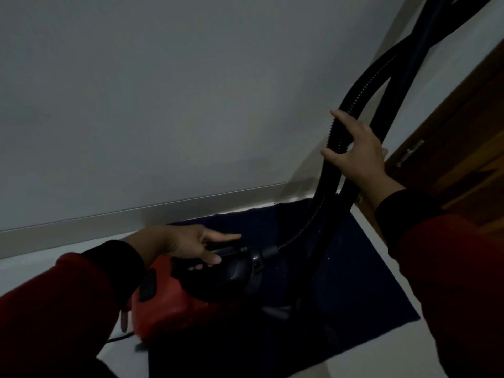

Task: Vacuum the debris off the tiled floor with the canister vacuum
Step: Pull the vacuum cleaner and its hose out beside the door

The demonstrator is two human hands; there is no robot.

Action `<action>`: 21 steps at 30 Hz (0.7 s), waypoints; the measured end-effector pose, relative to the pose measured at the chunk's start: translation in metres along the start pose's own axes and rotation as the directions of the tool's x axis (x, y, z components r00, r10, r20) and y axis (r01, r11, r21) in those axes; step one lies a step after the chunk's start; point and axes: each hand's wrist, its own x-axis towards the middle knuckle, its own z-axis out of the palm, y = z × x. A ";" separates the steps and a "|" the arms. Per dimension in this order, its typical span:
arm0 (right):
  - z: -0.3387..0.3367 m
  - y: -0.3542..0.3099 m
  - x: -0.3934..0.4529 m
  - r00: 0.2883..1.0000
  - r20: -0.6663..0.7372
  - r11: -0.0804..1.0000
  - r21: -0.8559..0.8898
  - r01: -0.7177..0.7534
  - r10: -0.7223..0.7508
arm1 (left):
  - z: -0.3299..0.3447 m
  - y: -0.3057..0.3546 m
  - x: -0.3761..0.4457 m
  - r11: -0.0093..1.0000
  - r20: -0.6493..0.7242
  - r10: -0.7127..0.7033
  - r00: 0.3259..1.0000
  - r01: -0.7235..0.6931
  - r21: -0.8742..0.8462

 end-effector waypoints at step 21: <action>-0.244 -0.242 -0.050 0.929 0.364 0.956 -0.289 0.052 0.060 | 0.000 0.165 -0.321 0.991 -0.048 -0.012 0.999 0.019 0.131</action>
